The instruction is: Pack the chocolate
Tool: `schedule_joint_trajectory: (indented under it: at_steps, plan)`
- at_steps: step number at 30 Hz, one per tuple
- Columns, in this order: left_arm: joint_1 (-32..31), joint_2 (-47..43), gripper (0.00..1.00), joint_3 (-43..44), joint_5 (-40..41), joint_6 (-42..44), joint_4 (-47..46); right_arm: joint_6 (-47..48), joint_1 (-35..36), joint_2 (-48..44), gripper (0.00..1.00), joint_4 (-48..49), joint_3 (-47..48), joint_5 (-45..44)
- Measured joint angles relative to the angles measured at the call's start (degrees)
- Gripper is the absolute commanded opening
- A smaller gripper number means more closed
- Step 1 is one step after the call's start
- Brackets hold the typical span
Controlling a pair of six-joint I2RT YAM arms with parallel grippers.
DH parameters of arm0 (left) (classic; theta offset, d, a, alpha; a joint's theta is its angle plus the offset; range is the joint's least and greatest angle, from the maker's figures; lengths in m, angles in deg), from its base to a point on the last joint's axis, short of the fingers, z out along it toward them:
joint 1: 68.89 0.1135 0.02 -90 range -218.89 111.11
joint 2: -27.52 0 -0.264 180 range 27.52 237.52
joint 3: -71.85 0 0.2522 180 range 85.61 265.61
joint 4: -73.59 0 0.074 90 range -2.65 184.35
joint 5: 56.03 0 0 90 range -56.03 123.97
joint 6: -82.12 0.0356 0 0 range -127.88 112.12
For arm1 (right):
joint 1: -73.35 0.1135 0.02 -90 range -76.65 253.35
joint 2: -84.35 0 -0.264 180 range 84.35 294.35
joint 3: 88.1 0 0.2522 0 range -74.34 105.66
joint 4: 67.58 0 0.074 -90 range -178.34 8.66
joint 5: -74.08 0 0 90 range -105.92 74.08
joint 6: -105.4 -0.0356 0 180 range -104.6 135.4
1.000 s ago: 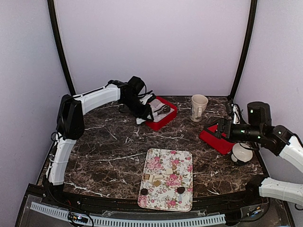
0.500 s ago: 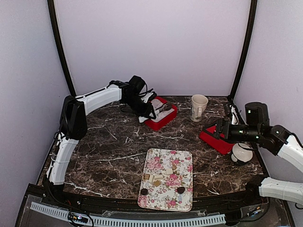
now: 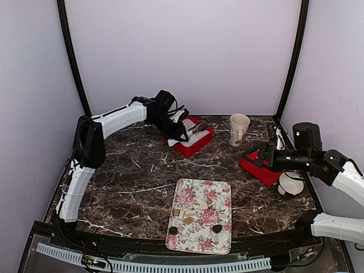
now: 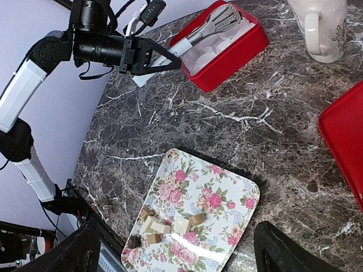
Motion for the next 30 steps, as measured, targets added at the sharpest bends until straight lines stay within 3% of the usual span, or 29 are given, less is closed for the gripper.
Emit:
schedule_joint_trajectory:
  at_steps: [20,30]
  plan:
    - [0.0,-1.11,0.29,-0.94,0.17,1.05,-0.02,0.2,-0.02,0.55,0.94,0.04,0.02,0.22]
    - [0.0,-22.05,0.3,-16.13,2.19,6.1,1.57,0.59,-0.26,1.51,0.98,0.11,0.07,1.01]
